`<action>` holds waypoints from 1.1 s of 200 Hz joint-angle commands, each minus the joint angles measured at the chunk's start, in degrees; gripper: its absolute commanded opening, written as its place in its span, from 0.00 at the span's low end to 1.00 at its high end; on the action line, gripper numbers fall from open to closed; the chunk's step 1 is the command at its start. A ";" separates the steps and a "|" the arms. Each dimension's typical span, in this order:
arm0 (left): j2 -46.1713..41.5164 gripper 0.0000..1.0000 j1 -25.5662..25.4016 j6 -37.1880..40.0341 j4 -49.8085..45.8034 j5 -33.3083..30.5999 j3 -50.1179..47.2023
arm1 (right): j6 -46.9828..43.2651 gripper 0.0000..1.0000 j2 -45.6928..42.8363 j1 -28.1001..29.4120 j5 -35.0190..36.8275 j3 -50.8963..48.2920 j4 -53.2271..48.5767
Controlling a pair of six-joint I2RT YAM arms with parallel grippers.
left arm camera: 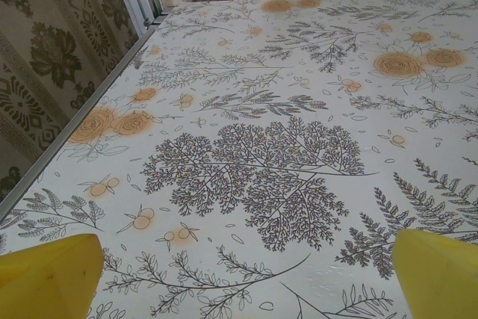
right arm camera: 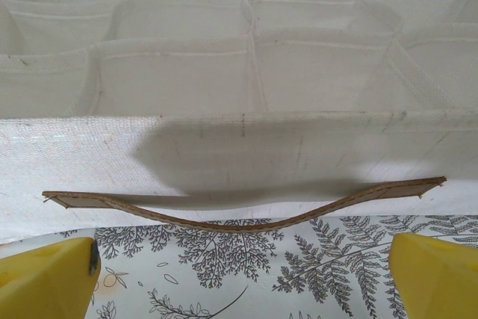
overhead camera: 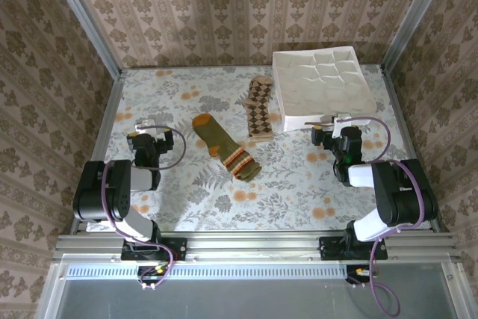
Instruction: Roll the socks
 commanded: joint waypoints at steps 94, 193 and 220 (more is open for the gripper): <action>-19.44 1.00 -11.76 7.63 -12.74 -18.62 4.09 | 3.85 1.00 -25.47 2.53 13.85 11.28 -27.76; -16.80 0.80 -13.63 -47.82 -79.22 7.33 35.19 | 21.10 0.61 -26.72 14.05 7.78 31.39 -67.19; -10.35 0.53 -15.33 -53.58 -80.33 16.23 33.99 | 17.98 0.42 -19.84 26.39 4.90 31.93 -69.80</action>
